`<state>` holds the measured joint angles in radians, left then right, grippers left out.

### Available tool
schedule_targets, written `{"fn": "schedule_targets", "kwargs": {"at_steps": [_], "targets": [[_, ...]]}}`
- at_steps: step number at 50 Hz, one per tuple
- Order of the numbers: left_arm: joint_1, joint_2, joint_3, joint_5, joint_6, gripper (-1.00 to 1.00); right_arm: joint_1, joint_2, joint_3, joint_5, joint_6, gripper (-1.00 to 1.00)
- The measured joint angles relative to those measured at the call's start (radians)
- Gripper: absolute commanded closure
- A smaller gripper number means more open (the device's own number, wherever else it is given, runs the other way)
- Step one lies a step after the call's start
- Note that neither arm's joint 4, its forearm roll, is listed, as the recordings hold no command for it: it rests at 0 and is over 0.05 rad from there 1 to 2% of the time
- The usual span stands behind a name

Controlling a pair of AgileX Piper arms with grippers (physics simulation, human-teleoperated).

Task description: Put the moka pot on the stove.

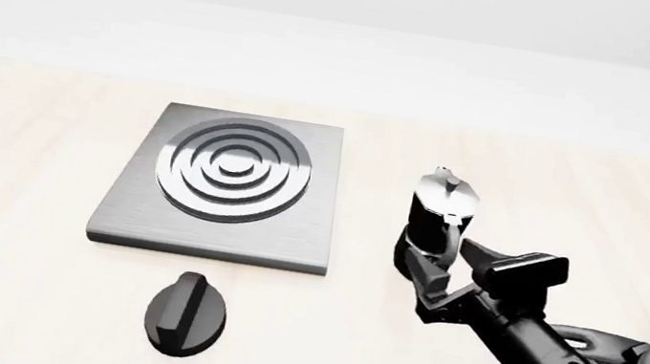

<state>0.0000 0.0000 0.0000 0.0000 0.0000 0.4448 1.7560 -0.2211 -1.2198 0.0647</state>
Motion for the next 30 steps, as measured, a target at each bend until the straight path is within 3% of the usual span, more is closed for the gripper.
{"fn": "schedule_targets", "kwargs": {"at_steps": [1, 30], "targets": [[0.000, 0.000, 0.000, 0.000, 0.000, -1.00, 0.000, 0.001, -0.001, 0.000, 0.000, 1.00], [0.000, 0.000, 0.000, 0.000, 0.000, -1.00, 0.006, -0.095, 0.043, 0.003, -0.043, 1.00]]}}
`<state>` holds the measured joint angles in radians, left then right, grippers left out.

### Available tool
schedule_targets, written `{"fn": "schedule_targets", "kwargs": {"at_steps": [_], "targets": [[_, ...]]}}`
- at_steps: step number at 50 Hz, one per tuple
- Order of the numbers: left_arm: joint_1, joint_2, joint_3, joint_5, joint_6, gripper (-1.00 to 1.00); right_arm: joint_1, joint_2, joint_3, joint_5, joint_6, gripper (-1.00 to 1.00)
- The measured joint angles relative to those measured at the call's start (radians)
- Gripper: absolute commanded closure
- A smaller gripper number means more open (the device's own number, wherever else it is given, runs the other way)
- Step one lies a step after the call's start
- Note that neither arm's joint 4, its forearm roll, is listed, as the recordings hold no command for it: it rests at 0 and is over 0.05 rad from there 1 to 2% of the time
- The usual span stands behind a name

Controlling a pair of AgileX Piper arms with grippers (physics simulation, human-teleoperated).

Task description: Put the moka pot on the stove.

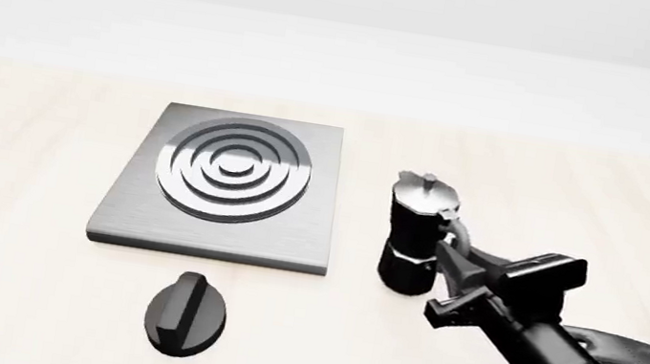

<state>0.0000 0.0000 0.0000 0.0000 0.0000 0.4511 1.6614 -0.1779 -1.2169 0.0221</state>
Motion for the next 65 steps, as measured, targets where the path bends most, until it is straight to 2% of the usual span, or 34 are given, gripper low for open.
{"fn": "schedule_targets", "kwargs": {"at_steps": [15, 31, 49, 65], "targets": [[0.000, 0.000, 0.000, 0.000, 0.000, -1.00, 0.009, -0.082, 0.027, 0.003, -0.049, 1.00], [0.000, 0.000, 0.000, 0.000, 0.000, -1.00, 0.015, -0.156, 0.025, 0.031, -0.067, 1.00], [0.000, 0.000, 0.000, 0.000, 0.000, -1.00, 0.027, -0.271, -0.021, 0.156, -0.063, 1.00], [0.000, 0.000, 0.000, 0.000, 0.000, -1.00, 0.047, -0.315, -0.083, 0.249, -0.062, 1.00]]}}
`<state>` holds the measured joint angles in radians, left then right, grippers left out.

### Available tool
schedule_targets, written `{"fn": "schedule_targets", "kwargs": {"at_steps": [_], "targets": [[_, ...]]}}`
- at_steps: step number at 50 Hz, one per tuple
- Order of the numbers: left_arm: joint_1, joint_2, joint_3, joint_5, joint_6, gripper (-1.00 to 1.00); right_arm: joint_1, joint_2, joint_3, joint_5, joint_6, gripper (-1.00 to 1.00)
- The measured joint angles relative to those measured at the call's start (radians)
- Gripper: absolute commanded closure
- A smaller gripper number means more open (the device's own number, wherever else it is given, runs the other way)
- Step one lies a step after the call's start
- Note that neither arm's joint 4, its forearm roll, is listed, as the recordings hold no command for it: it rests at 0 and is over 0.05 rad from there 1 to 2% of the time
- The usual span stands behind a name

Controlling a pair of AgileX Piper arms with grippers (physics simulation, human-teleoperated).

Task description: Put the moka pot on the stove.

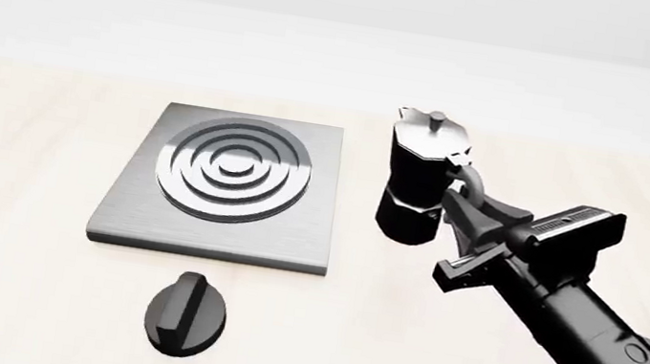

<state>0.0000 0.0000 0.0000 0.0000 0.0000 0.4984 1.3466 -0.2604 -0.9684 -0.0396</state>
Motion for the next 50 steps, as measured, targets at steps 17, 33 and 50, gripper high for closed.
{"fn": "schedule_targets", "kwargs": {"at_steps": [17, 33, 50], "targets": [[0.000, 0.000, 0.000, 0.000, 0.000, -1.00, 0.023, 0.014, -0.078, 0.051, 0.001, 1.00], [0.000, 0.000, 0.000, 0.000, 0.000, -1.00, 0.044, 0.052, -0.152, 0.077, -0.004, 1.00], [0.000, 0.000, 0.000, 0.000, 0.000, -1.00, 0.062, 0.106, -0.245, 0.111, 0.002, 1.00]]}}
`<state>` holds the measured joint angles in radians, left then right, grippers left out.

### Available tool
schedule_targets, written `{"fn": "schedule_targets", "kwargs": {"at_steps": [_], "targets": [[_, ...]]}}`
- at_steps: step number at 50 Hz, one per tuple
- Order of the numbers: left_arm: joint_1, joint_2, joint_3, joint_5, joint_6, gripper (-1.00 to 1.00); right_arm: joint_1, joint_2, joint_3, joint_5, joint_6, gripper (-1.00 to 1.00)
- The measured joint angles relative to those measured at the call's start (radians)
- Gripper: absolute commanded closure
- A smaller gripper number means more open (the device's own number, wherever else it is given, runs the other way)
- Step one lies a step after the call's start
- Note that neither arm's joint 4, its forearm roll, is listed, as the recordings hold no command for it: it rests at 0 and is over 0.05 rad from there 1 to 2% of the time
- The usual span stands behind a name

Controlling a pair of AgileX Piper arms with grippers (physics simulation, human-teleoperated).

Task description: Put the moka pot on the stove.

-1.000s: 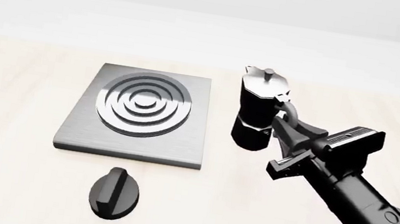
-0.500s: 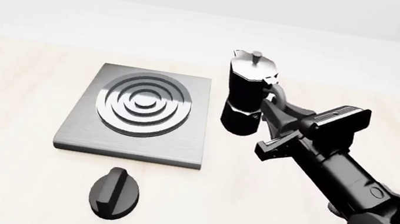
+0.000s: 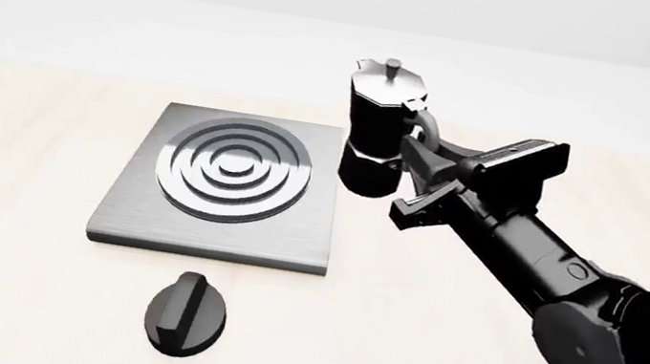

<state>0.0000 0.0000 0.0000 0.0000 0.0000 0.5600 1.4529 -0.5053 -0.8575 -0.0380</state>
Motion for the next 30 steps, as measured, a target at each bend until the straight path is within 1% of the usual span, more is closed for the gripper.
{"fn": "schedule_targets", "kwargs": {"at_steps": [30], "targets": [[0.000, 0.000, 0.000, 0.000, 0.000, -1.00, 0.037, 0.117, -0.149, 0.016, 0.014, 1.00]]}}
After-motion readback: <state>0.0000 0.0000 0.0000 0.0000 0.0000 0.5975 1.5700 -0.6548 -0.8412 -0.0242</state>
